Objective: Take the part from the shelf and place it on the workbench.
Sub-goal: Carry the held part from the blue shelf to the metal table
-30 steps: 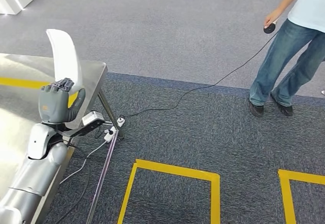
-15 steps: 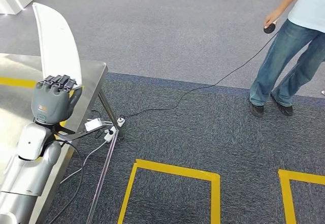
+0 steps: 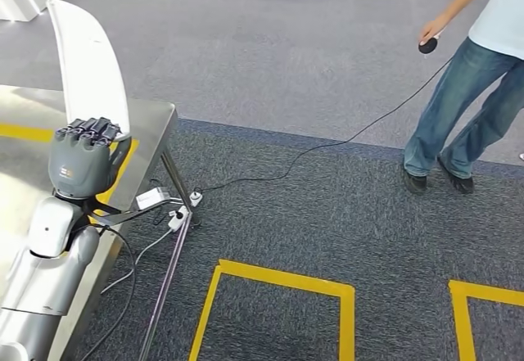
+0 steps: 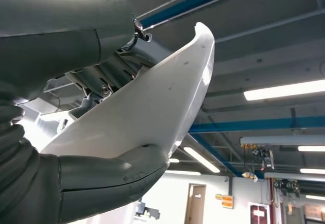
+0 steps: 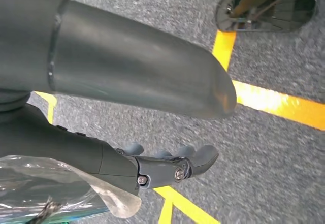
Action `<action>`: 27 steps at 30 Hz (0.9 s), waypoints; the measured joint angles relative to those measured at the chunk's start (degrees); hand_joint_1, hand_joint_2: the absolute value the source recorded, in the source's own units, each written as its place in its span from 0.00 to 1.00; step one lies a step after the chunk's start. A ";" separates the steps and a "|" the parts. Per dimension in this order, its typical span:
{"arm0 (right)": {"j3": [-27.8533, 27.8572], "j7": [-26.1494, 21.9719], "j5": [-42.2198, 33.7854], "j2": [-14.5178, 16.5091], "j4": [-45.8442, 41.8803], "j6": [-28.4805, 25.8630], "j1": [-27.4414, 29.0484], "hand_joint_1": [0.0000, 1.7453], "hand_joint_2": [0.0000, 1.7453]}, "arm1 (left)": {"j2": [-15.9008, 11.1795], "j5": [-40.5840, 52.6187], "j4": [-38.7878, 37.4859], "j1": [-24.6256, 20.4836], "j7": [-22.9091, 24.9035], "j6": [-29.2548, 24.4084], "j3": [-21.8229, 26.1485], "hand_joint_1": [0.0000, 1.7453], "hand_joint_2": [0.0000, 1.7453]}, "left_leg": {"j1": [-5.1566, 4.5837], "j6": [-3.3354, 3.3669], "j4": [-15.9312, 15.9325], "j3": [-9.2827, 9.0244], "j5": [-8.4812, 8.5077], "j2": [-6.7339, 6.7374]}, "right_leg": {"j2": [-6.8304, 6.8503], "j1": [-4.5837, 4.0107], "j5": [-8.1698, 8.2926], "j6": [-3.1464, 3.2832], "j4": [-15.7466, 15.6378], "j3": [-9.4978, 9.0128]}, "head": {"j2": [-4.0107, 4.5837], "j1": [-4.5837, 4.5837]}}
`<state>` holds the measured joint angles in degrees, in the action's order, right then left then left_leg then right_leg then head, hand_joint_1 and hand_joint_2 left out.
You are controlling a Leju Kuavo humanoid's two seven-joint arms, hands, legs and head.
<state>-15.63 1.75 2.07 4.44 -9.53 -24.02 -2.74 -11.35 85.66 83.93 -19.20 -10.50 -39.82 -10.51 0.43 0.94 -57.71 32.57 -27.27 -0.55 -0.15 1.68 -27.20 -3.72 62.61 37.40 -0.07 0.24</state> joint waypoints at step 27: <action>-0.04 0.13 0.70 -3.14 0.02 -0.86 0.33 0.00 0.00 | 1.18 -1.69 -1.11 -0.28 -1.52 -0.09 -0.10 1.00 1.00 | -0.69 1.70 -0.18 0.46 0.27 0.18 | 0.00 -0.82 -6.76 0.91 11.66 4.74 | 0.00 0.07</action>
<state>-15.67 1.88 2.76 1.31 -9.51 -24.87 -2.42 -10.17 83.97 82.82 -19.48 -12.02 -39.91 -10.62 -0.26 2.64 -57.90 33.03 -27.00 -0.37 -0.16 0.86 -33.96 -2.81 74.26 42.15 -0.07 0.31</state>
